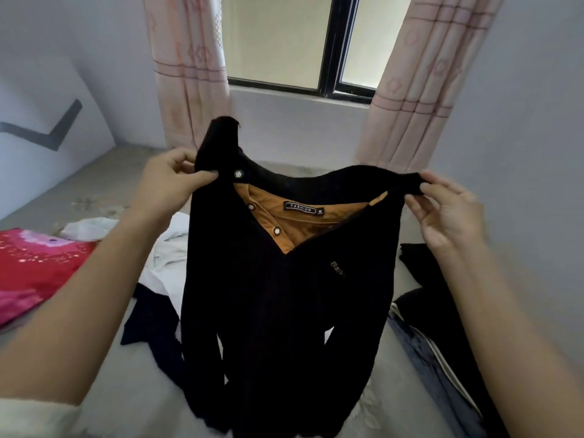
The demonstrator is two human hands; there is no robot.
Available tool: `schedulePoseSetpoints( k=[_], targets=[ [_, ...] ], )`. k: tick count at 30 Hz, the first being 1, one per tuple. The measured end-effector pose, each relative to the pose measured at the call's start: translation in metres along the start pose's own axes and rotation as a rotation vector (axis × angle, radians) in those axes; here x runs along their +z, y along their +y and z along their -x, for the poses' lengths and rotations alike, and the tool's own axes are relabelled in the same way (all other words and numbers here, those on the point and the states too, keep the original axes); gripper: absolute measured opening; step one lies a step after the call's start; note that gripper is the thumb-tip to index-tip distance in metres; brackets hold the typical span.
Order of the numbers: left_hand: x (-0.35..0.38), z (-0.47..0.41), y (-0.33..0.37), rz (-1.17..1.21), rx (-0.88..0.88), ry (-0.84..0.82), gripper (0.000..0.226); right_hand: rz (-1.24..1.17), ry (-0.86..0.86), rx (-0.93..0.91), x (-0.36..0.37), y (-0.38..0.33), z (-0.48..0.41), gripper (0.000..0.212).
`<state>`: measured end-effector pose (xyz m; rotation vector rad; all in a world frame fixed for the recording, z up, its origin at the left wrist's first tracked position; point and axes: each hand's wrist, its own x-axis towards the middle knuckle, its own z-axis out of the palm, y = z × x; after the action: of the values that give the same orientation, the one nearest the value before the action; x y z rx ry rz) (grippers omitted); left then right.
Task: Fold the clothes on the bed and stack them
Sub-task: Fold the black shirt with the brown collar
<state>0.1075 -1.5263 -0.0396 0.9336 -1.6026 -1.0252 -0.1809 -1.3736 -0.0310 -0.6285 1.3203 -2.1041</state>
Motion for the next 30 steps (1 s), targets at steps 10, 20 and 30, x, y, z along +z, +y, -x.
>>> schedulePoseSetpoints(
  k=[10,20,30],
  targets=[
    [0.128,-0.142,-0.141,-0.174,-0.443,-0.259,0.055,0.172,-0.103,0.409,0.013,0.145,-0.173,0.067],
    [0.156,0.052,-0.384,-0.564,-1.081,-0.402,0.064,0.907,-0.187,0.937,-0.149,0.387,-0.089,0.055],
    [0.131,0.178,-0.458,-0.834,-1.348,-0.089,0.076,1.094,0.043,0.993,-0.224,0.486,0.034,0.04]
  ],
)
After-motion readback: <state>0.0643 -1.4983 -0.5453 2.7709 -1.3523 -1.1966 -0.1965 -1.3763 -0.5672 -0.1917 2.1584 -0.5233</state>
